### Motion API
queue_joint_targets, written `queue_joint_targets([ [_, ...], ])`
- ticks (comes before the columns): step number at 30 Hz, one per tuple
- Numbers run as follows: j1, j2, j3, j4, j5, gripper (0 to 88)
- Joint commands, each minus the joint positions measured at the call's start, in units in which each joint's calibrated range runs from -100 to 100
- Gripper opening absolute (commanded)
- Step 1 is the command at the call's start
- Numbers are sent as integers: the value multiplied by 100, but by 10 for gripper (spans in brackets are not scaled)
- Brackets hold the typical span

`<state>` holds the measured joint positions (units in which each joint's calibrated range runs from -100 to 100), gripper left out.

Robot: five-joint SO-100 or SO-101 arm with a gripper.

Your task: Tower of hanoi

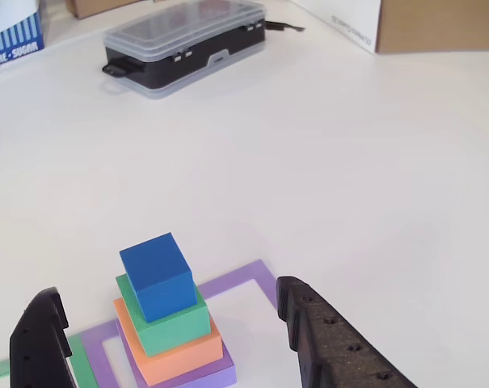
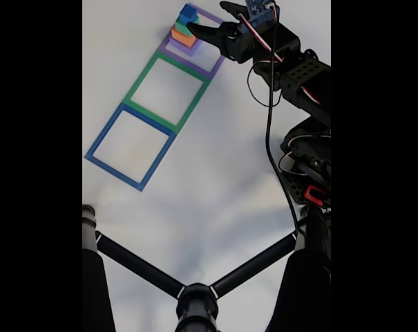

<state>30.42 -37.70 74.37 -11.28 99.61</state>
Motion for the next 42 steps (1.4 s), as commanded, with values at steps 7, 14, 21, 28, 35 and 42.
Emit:
queue_joint_targets([
  [7, 50, 1054, -154, -1418, 39, 311],
  [14, -133, 1911, -562, -2009, 39, 306],
  [21, -270, 2568, -1008, -2300, 39, 302],
  [28, -301, 2953, -1344, -2300, 39, 296],
  [35, -423, 3201, -1517, -2300, 39, 281],
  [42, -522, 3209, -1453, -2300, 39, 261],
])
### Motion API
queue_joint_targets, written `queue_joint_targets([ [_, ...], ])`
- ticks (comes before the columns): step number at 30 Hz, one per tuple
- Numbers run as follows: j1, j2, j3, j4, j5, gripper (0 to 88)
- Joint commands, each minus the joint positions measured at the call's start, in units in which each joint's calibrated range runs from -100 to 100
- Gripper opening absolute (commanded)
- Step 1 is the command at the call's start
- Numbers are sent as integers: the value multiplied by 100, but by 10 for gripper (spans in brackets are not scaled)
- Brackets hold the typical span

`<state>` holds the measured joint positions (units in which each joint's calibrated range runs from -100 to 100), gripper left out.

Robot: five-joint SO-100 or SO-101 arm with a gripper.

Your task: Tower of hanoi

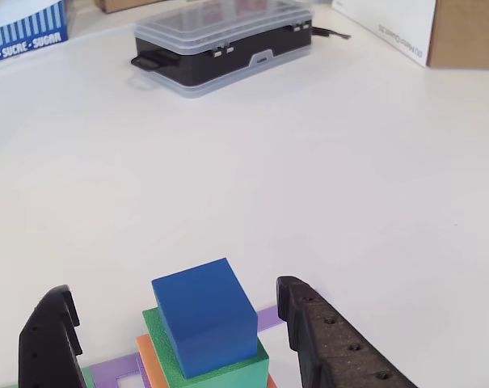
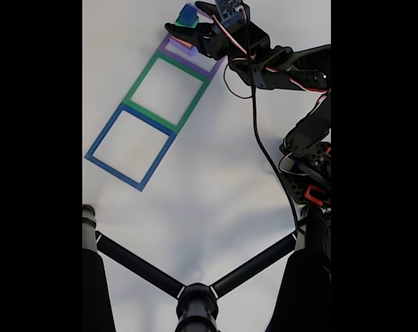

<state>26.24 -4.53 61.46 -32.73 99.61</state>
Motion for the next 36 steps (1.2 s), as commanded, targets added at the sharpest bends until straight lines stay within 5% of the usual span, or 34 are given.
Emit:
queue_joint_targets([
  [1, -112, -116, -126, -155, 39, 256],
  [18, -165, -284, 264, -147, 39, 139],
  [36, -134, -340, -154, -34, 39, 156],
])
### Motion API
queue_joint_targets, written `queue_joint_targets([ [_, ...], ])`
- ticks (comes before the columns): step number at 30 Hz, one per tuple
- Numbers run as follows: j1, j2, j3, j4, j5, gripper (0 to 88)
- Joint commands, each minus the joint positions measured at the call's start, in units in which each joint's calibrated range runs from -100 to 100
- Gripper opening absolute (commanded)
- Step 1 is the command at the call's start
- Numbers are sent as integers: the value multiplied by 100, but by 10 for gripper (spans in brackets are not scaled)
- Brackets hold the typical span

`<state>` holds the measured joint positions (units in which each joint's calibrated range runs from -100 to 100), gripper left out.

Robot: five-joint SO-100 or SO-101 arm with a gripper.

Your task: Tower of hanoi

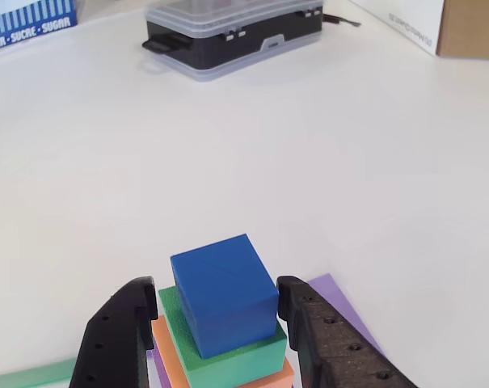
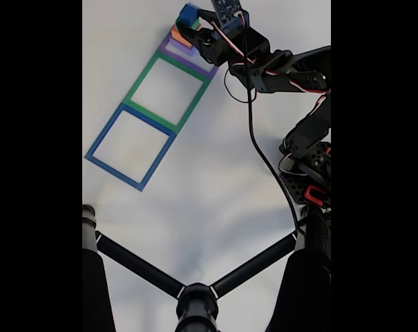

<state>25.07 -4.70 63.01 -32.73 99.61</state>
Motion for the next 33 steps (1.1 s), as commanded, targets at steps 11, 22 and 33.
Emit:
queue_joint_targets([
  [11, -64, -371, -290, 39, 39, 133],
  [22, -178, -387, -290, 39, 39, 48],
  [33, -201, -996, -281, 1019, 39, 22],
])
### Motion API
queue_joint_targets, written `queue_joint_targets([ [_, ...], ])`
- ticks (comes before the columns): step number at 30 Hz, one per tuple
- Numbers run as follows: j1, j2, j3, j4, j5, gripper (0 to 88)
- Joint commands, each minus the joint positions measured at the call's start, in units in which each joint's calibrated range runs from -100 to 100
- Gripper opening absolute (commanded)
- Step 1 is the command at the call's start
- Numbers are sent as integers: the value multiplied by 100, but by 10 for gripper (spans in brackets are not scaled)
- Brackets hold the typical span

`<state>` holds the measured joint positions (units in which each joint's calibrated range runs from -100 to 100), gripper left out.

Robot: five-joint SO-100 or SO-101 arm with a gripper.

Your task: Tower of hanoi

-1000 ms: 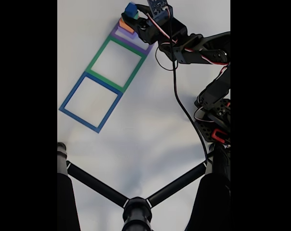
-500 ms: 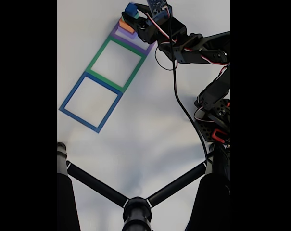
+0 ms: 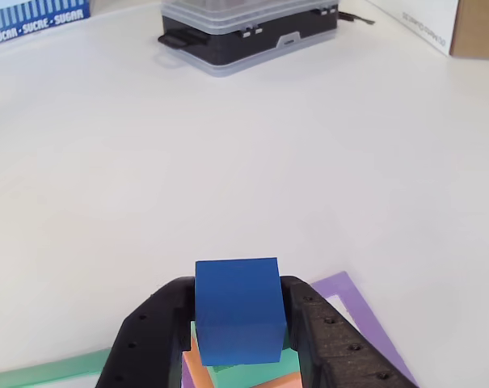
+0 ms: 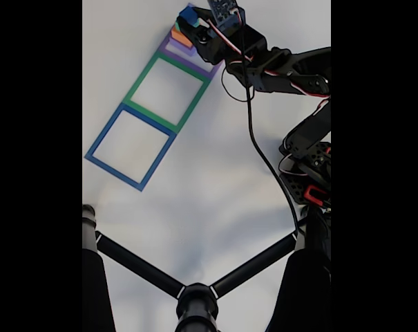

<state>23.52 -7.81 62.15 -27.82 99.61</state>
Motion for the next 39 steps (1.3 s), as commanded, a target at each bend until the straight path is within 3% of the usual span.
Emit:
queue_joint_targets([
  [1, -45, -830, -213, 763, 39, 21],
  [7, -45, -1823, -622, 2543, 39, 20],
  [23, -564, -4067, -3984, 9828, 39, 27],
  [26, -747, -4187, -4675, 10791, 39, 28],
  [33, -983, -4524, -4620, 11325, 39, 30],
  [39, -1105, -4988, -3003, 10200, 39, 33],
])
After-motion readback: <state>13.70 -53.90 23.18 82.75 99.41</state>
